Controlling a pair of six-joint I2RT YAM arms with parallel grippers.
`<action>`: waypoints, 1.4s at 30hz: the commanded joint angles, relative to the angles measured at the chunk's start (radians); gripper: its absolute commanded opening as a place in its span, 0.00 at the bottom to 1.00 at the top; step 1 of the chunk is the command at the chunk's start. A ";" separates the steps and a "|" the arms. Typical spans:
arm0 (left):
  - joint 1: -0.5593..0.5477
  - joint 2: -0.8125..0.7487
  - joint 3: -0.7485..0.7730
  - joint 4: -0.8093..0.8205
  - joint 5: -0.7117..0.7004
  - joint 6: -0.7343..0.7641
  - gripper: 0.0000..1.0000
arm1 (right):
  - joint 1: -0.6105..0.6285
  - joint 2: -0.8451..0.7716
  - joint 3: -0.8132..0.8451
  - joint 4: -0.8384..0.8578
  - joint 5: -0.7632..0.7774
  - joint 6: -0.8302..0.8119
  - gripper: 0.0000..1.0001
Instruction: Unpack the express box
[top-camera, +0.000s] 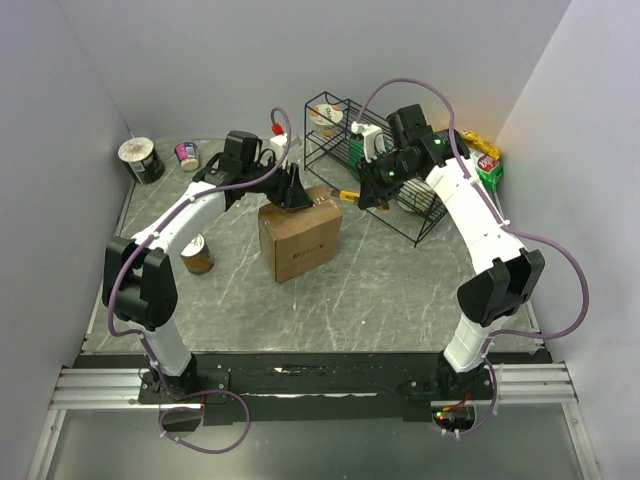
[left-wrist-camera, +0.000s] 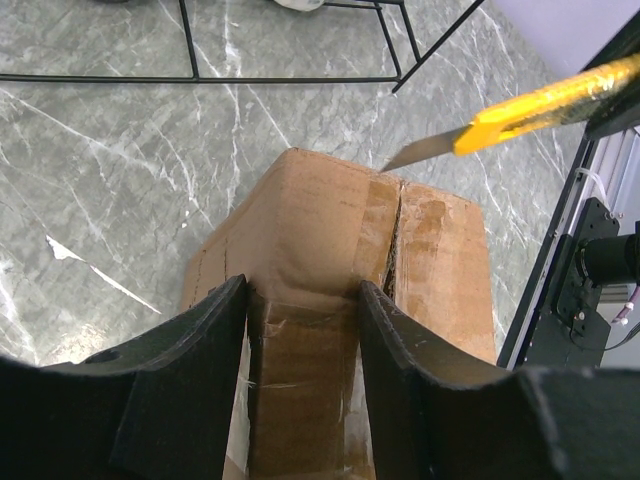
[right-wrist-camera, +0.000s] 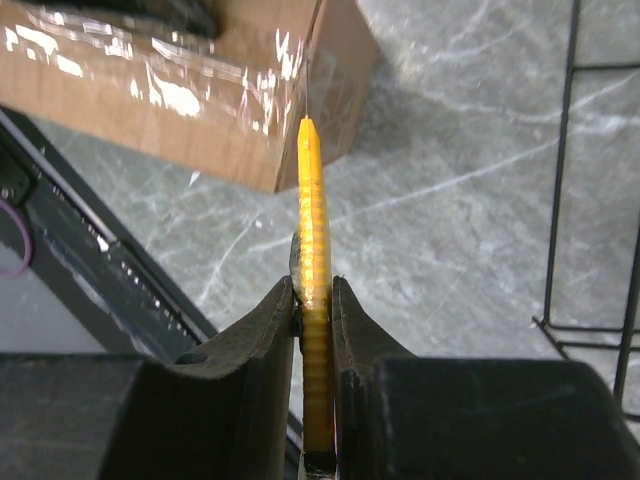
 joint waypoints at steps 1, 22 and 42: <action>-0.019 0.069 -0.043 -0.162 -0.117 0.063 0.50 | -0.004 -0.029 0.033 -0.167 -0.025 -0.051 0.00; -0.019 0.058 -0.051 -0.159 -0.140 0.069 0.51 | -0.027 -0.182 -0.103 -0.379 0.023 -0.205 0.00; -0.013 -0.032 0.090 -0.222 -0.128 0.166 0.81 | -0.027 -0.844 -1.290 1.196 0.373 -0.611 0.03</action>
